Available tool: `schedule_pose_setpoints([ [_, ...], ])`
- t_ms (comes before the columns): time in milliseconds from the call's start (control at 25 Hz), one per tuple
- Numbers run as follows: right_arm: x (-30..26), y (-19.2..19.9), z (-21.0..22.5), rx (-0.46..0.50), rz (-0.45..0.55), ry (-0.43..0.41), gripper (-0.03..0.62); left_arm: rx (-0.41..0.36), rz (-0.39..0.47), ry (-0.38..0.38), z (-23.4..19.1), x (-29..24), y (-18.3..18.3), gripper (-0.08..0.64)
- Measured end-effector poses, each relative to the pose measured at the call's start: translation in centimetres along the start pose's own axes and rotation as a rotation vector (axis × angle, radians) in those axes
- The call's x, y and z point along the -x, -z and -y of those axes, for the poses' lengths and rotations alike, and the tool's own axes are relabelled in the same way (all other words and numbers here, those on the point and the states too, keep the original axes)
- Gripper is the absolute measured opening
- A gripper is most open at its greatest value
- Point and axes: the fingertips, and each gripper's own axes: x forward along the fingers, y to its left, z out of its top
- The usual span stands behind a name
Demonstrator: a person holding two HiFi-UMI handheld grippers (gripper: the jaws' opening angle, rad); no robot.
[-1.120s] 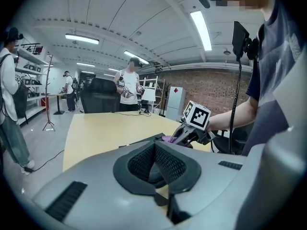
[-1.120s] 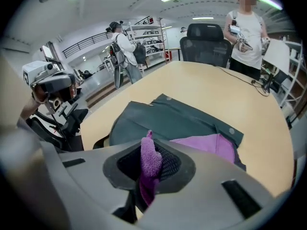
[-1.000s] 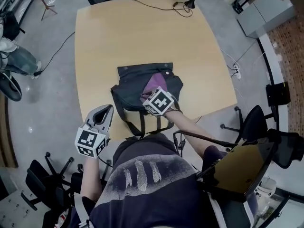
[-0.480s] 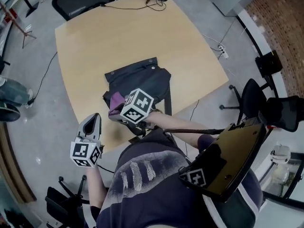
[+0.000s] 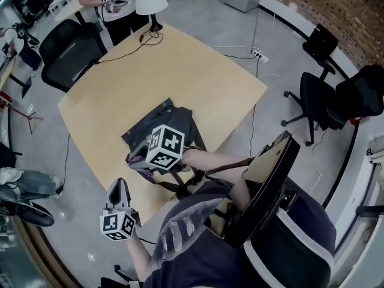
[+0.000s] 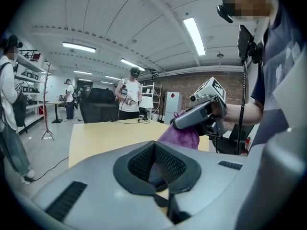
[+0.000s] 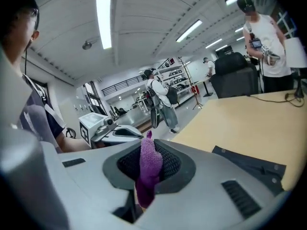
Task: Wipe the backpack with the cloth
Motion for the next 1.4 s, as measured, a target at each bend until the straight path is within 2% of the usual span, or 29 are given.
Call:
schedule_pose_setpoints([
  [200,5.0,0.3,-2.9,0.030,0.057,-0.073,0.038,-0.028,-0.004,-0.036,4.7,-0.3,-0.5,0.008],
  [320,9.2,2.1,-4.2,0.019,0.089,-0.108,0.038,-0.034,-0.002,-0.051,9.4,-0.7,-0.2,0.008],
  [480,14.2,5.3,-5.4,0.055,0.112,-0.112,0.038,-0.023,-0.017,-0.086,15.4,-0.5,1.2,0.008],
  [680,19.5,8.6,-6.6,-0.030,0.178,-0.146,0.038,0.008,-0.062,-0.096,21.9,-0.4,3.0,0.008],
  [800,21.7,10.0,-7.2,-0.106,0.212,-0.168,0.038,0.016,-0.055,-0.098,24.4,0.2,2.5,0.008],
  [960,23.4,11.1,-8.9,-0.178,0.240,-0.198,0.038,0.042,-0.018,-0.118,25.8,1.9,1.9,0.008],
  [1240,22.6,12.8,-14.8,-0.179,0.218,-0.222,0.038,0.024,0.021,-0.109,28.6,6.5,2.7,0.008],
  [1400,21.6,14.8,-19.1,-0.203,0.206,-0.220,0.038,0.082,0.056,-0.081,30.9,11.0,3.7,0.008],
])
